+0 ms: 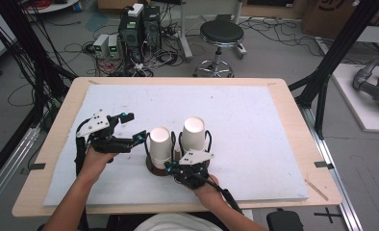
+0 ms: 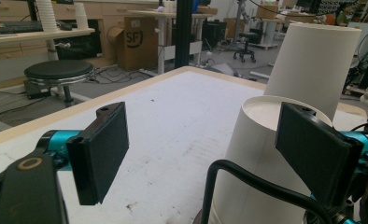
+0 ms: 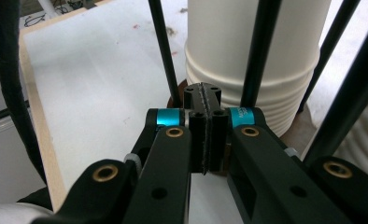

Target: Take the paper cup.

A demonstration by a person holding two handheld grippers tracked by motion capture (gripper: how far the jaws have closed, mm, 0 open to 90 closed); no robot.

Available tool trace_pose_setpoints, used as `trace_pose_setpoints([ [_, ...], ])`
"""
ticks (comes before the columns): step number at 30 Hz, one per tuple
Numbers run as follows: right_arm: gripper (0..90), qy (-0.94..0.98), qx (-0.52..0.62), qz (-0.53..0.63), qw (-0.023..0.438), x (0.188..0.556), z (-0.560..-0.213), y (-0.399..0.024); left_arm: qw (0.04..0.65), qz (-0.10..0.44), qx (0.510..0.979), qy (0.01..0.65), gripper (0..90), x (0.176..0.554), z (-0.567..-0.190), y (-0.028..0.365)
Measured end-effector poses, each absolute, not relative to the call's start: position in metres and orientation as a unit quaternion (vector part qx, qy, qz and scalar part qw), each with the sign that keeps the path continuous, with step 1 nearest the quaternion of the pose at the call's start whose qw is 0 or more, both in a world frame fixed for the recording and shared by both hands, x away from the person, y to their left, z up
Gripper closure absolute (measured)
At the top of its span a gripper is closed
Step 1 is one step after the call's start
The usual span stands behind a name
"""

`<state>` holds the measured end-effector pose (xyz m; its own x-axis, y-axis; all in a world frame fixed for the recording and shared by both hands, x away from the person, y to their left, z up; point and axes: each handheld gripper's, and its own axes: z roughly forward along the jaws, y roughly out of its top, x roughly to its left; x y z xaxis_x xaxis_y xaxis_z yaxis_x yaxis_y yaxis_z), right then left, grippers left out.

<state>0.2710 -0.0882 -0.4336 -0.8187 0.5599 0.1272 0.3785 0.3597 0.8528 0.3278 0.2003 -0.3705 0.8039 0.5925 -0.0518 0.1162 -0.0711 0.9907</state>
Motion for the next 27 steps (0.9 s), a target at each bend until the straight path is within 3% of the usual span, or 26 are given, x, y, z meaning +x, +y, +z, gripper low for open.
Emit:
trace_pose_setpoints([
  [9,90.0,0.813,0.308,0.487,0.078,0.271,-0.434,-0.087,0.634,0.187,0.708,0.249,17.6,0.328,-0.371,0.199],
  [27,88.5,0.806,0.342,0.473,0.101,0.262,-0.433,-0.07,0.632,0.189,0.709,0.247,18.0,0.327,-0.371,0.199],
])
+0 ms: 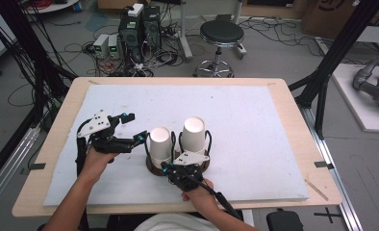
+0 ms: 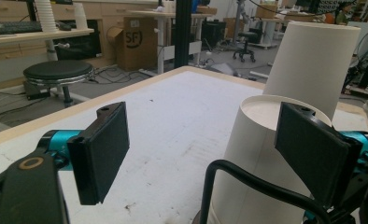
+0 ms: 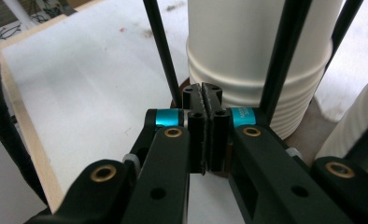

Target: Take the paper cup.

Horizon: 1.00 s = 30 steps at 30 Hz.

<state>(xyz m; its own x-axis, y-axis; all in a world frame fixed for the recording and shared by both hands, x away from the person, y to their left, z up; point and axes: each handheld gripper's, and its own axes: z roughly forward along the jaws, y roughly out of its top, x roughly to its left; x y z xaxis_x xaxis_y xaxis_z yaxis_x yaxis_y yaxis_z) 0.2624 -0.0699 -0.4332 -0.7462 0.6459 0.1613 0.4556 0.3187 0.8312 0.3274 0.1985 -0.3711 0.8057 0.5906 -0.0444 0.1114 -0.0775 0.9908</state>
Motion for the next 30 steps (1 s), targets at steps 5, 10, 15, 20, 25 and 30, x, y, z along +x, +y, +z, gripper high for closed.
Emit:
trace_pose_setpoints([
  [5,85.6,0.802,0.357,0.468,0.102,0.261,-0.434,-0.064,0.633,0.19,0.709,0.247,18.1,0.327,-0.371,0.198],
  [10,90.0,0.799,0.36,0.47,0.108,0.262,-0.432,-0.064,0.634,0.189,0.708,0.247,18.1,0.327,-0.371,0.198],
  [15,90.0,0.799,0.366,0.46,0.122,0.261,-0.43,-0.059,0.633,0.188,0.71,0.244,18.2,0.327,-0.371,0.196],
  [20,90.0,0.8,0.378,0.45,0.124,0.26,-0.427,-0.057,0.634,0.187,0.711,0.242,18.2,0.326,-0.37,0.194],
  [25,90.0,0.798,0.381,0.45,0.122,0.26,-0.427,-0.057,0.634,0.185,0.711,0.24,18.3,0.326,-0.37,0.194],
  [30,90.0,0.798,0.38,0.451,0.12,0.26,-0.427,-0.057,0.636,0.179,0.712,0.237,18.3,0.326,-0.37,0.192],
])
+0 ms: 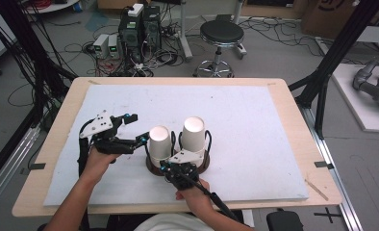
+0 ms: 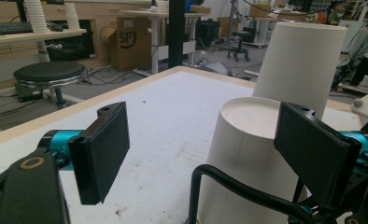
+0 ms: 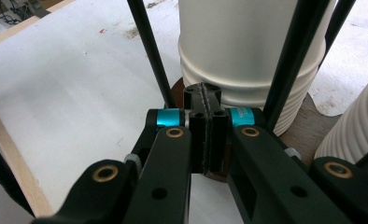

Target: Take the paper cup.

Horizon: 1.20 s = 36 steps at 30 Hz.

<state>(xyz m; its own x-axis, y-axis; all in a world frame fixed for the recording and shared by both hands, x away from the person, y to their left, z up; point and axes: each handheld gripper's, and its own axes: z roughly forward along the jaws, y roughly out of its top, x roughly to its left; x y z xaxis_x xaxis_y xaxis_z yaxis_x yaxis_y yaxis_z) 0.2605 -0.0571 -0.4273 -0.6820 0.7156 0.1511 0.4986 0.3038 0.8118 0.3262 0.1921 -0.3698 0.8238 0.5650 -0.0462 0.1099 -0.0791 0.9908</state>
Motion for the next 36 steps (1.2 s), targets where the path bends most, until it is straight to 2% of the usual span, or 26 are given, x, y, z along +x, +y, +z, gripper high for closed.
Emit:
trace_pose_setpoints([
  [6,90.0,0.798,0.38,0.453,0.119,0.261,-0.428,-0.057,0.639,0.161,0.716,0.23,19.0,0.326,-0.368,0.186],
  [13,90.0,0.799,0.378,0.453,0.117,0.261,-0.428,-0.057,0.637,0.164,0.718,0.228,18.3,0.324,-0.364,0.179],
  [24,90.0,0.8,0.376,0.453,0.116,0.262,-0.428,-0.058,0.626,0.117,0.741,0.212,19.1,0.324,-0.369,0.161],
  [28,90.0,0.8,0.376,0.453,0.116,0.262,-0.428,-0.058,0.618,0.105,0.749,0.215,32.0,0.327,-0.373,0.16],
  [36,90.0,0.801,0.375,0.452,0.116,0.262,-0.428,-0.058,0.616,0.11,0.752,0.207,34.4,0.327,-0.372,0.16],
])
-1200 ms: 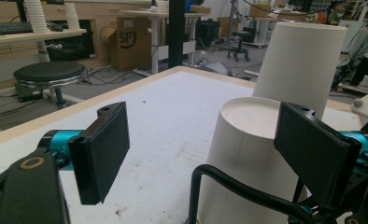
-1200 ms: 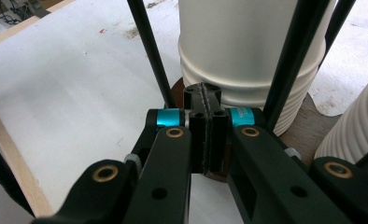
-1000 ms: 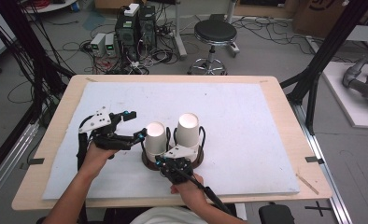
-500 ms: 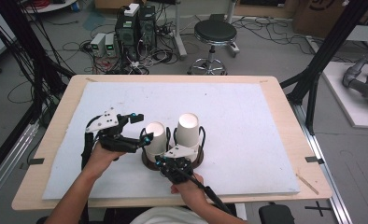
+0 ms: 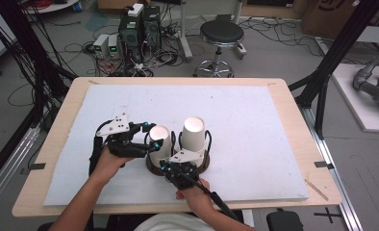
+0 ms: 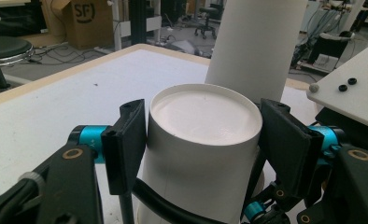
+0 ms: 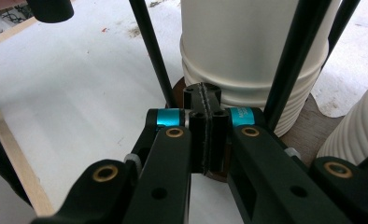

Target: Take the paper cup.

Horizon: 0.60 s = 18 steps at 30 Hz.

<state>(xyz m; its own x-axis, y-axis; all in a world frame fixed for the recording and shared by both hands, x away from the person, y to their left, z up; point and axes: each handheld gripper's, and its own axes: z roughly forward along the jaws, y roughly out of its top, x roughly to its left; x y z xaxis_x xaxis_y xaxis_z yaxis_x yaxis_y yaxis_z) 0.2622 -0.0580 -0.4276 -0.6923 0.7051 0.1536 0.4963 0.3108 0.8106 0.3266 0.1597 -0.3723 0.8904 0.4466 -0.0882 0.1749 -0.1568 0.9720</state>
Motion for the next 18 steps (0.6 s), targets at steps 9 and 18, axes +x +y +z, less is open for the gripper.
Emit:
trace_pose_setpoints([
  [9,90.0,0.802,0.374,0.453,0.113,0.2629,-0.4277,-0.0583,0.61,0.114,0.757,0.205,35.1,0.326,-0.3699,0.1589],
  [18,90.0,0.801,0.378,0.453,0.105,0.2636,-0.4279,-0.0589,0.618,0.116,0.749,0.208,36.3,0.3246,-0.3665,0.1596],
])
